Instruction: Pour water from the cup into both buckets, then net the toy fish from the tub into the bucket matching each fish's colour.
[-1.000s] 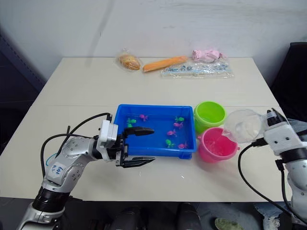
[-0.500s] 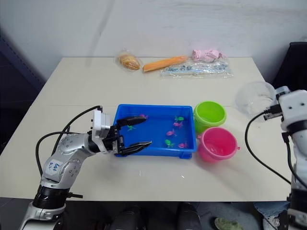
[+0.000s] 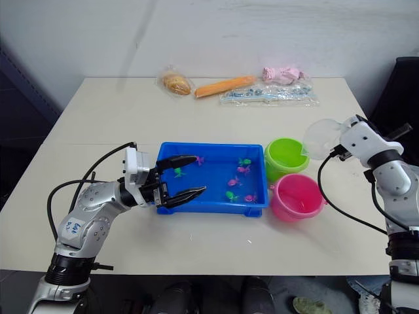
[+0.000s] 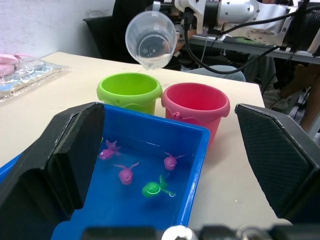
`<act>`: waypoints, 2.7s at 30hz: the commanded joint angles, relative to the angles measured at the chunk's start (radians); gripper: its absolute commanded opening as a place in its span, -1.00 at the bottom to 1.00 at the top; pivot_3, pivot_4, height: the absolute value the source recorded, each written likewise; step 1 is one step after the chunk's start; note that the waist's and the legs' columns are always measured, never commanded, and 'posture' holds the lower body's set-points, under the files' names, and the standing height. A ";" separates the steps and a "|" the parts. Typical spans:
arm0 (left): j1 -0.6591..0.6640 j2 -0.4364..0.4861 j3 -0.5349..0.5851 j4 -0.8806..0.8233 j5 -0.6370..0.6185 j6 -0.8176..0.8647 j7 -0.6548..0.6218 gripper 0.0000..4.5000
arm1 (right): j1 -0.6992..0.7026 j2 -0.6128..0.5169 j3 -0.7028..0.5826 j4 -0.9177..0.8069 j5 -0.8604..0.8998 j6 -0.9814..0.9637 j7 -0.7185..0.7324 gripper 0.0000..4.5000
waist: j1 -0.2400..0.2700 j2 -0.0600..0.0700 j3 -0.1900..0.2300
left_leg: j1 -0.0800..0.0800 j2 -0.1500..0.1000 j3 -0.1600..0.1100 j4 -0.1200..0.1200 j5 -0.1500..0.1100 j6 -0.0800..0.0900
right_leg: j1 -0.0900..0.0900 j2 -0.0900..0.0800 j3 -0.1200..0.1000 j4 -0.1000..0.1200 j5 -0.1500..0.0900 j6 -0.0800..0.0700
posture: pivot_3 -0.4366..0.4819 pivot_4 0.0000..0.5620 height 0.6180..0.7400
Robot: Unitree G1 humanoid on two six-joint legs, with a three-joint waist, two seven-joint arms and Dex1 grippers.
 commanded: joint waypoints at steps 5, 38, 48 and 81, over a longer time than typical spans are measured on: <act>-0.003 -0.019 0.003 -0.020 0.004 -0.031 0.014 1.00 | -0.055 -0.030 0.033 0.002 -0.098 -0.029 -0.103 -0.98 | 0.001 0.000 0.000 | 0.000 0.000 0.000 0.000 0.000 0.000 | 0.000 0.000 0.000 0.000 0.000 0.000 | -0.05 -0.47 1.00; 0.018 -0.083 -0.010 -0.014 0.021 -0.058 0.042 1.00 | -0.172 -0.130 0.179 0.062 -0.328 -0.246 -0.277 -0.98 | -0.002 0.000 0.000 | 0.000 0.000 0.000 0.000 0.000 -0.001 | 0.000 0.000 0.000 0.000 0.000 0.000 | -0.05 -0.47 1.00; 0.013 -0.080 -0.006 -0.012 0.019 -0.059 0.039 1.00 | -0.159 -0.113 0.180 0.081 -0.330 -0.223 -0.291 -0.98 | -0.001 0.000 0.000 | 0.000 0.000 0.000 0.000 0.000 -0.001 | 0.000 0.000 0.000 0.000 0.000 0.000 | -0.05 -0.47 1.00; -0.061 0.063 -0.059 -0.021 -0.049 0.034 -0.214 1.00 | 0.248 0.352 -0.492 -0.239 0.829 0.609 0.041 -0.98 | -0.001 -0.001 0.000 | 0.000 0.000 0.000 -0.001 0.000 0.000 | 0.000 0.001 0.001 0.001 0.000 0.000 | -0.05 -0.47 1.00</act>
